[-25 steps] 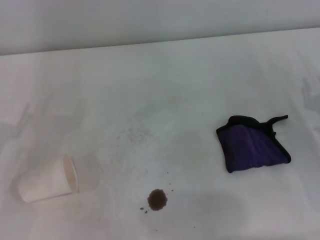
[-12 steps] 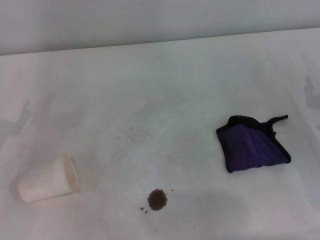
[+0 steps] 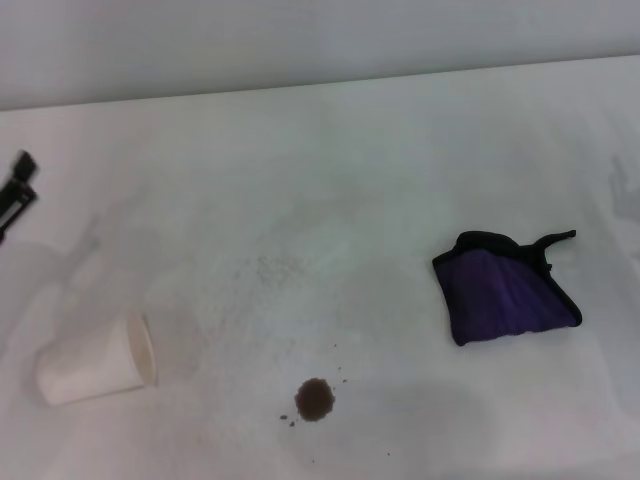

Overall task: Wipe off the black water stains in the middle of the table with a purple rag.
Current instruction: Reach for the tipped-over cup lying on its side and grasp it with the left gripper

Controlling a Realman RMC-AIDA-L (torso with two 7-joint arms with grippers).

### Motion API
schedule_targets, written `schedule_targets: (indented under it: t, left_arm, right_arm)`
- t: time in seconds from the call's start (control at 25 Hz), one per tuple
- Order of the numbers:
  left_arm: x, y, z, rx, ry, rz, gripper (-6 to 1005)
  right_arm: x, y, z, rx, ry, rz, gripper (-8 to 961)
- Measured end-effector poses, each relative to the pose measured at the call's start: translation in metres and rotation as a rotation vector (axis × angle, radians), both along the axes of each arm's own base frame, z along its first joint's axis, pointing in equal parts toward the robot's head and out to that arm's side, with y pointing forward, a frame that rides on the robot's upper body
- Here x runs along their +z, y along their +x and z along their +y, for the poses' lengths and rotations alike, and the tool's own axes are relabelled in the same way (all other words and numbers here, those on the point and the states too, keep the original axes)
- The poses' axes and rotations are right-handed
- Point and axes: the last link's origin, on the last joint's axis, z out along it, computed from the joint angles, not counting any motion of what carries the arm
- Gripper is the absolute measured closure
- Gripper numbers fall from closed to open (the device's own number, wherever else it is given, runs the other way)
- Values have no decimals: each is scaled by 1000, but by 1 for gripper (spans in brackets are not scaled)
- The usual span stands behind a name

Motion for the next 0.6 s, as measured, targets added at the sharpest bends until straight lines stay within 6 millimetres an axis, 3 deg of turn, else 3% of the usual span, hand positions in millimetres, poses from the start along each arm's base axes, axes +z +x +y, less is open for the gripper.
schedule_targets:
  t: [0.12, 0.32, 0.6]
  left_arm:
    - [6, 2, 4, -36, -127, 8, 107]
    - [32, 8, 5, -33, -351, 60, 106]
    - [66, 36, 5, -20, -559, 254, 106]
  right_arm:
    - [-1, -1, 0, 1, -2, 3, 542]
    - [-2, -2, 1, 5, -3, 6, 541]
    - [-4, -5, 0, 23, -4, 14, 541]
